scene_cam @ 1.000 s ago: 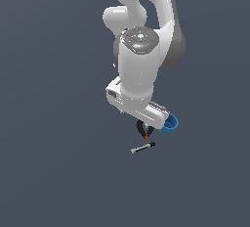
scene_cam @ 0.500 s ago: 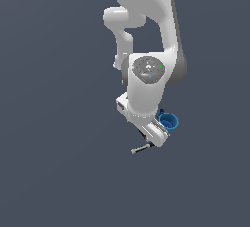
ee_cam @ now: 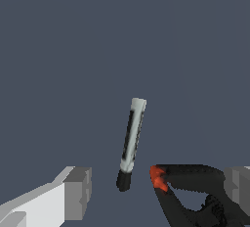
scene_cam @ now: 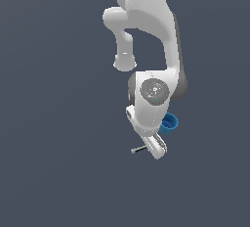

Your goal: Pick up a designated object from a clutter of objects.

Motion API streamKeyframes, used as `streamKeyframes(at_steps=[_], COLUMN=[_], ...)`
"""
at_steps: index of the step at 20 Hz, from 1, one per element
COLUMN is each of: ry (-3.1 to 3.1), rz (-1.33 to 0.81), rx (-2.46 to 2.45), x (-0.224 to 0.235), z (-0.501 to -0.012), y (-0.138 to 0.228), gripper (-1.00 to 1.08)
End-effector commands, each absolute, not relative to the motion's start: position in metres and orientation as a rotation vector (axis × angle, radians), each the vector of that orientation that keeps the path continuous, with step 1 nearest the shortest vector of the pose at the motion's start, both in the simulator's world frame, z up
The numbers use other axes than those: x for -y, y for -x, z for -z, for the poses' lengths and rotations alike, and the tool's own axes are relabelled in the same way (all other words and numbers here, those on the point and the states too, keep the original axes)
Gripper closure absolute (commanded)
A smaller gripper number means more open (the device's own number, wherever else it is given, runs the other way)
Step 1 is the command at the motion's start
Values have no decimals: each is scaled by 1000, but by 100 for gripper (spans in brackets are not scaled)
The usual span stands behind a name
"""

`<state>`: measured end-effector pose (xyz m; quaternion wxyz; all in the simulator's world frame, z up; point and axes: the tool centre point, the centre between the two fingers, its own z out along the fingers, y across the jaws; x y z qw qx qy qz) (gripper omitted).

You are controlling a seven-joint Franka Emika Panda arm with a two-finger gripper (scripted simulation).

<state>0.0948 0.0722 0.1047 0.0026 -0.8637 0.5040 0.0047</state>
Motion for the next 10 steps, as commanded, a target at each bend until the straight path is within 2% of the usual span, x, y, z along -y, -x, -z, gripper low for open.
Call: streamKeyframes(at_steps=[1,10], ry=[2668,2572], rz=[-11,-2], rx=[-1652,-1802], x=[-76,-85], z=[-93,-65], y=[-97,-100], gripper=[-92,-92])
